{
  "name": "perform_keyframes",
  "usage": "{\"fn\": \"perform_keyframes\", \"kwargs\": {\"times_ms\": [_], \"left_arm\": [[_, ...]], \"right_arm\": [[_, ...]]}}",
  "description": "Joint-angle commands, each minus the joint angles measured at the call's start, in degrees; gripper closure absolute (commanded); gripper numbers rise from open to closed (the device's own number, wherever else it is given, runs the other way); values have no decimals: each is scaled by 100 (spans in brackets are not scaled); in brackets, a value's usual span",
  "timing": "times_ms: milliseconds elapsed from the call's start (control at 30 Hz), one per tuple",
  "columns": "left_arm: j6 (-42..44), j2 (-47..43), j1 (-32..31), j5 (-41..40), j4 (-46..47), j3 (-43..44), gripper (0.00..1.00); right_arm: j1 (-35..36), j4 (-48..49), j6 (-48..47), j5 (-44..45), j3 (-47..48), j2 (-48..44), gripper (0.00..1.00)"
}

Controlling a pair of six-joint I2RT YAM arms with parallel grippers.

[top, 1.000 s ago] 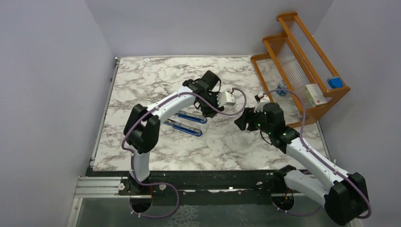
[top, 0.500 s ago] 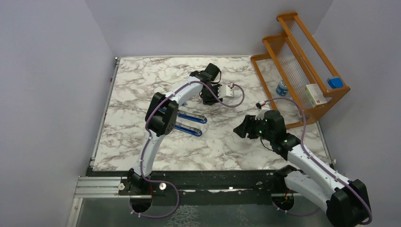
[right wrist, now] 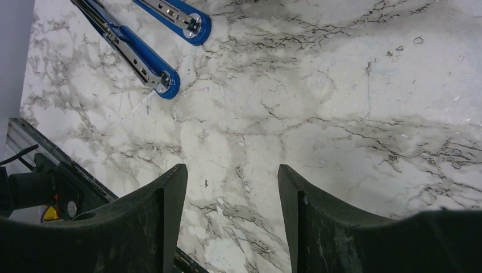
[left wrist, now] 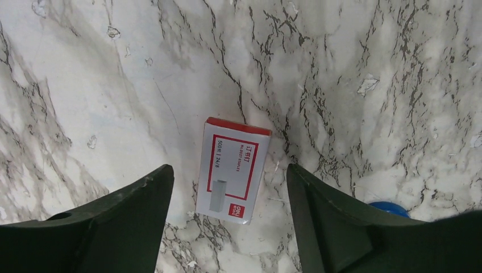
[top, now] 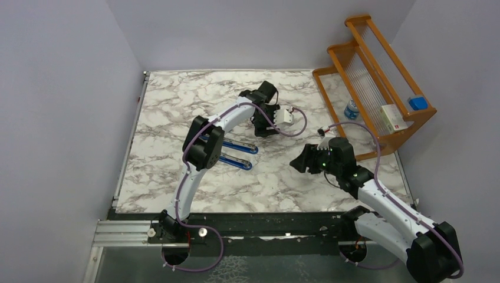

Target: Load the staples into the stapler

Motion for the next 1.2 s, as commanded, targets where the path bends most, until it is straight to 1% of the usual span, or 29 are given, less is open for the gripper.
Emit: {"fn": "perform_keyframes", "kwargs": {"times_ms": [0, 133, 233, 300, 367, 467, 533, 633, 667, 700, 767, 800, 867, 900, 967, 1033, 1100, 1167], "left_arm": [[-59, -159, 7, 403, 4, 254, 23], [-205, -303, 32, 523, 16, 402, 22], [-404, -630, 123, 827, 197, 412, 22], [-709, -997, 153, 1103, 616, 221, 22], [-1123, -1476, 175, 1356, 1332, -337, 21], [-2317, -2134, 214, 1265, 2600, -1233, 19], [-3269, -2391, 306, 1016, 3134, -1585, 19], [-4771, -2511, 533, 374, 3332, -1678, 18], [-5284, -2521, 667, 269, 3299, -1697, 18], [-5567, -2526, 817, 293, 3242, -1735, 17], [-6175, -2607, 1109, 145, 3302, -1971, 17], [-6460, -2698, 1238, 107, 3491, -2209, 17], [-6790, -2895, 1477, 187, 3959, -2700, 17], [-6870, -2968, 1557, 172, 4136, -2870, 17], [-6900, -3009, 1611, 42, 4111, -2982, 16], [-6911, -2982, 1611, -124, 4017, -2989, 16], [-6944, -2951, 1617, -181, 4013, -3046, 15], [-7063, -2940, 1628, -158, 4015, -3091, 13]], "right_arm": [[-21, 202, 14, -185, 27, -32, 37], [-21, 223, -41, -89, 67, -162, 37], [-21, 404, -128, 118, 22, -392, 37], [-21, 703, -216, 208, -69, -558, 37], [-21, 1049, -328, 276, -181, -658, 37], [-21, 1393, -578, 313, -194, -613, 36], [-21, 1656, -745, 323, -190, -507, 36], [-21, 1987, -1017, 395, -144, -242, 35], [-21, 2060, -1120, 420, -93, -147, 35], [-21, 2133, -1238, 429, -54, -52, 34], [-21, 2209, -1501, 403, 91, 188, 33], [-22, 2164, -1645, 356, 216, 342, 33], [-21, 1831, -2047, 63, 629, 777, 24], [-21, 1498, -2218, -57, 942, 1088, 22], [-21, 1015, -2560, -312, 1492, 1727, 22], [-21, 1008, -2802, -515, 1786, 2248, 21], [-21, 1235, -3050, -655, 2033, 2772, 20], [-21, 1042, -3390, -709, 2501, 3385, 20]]}}
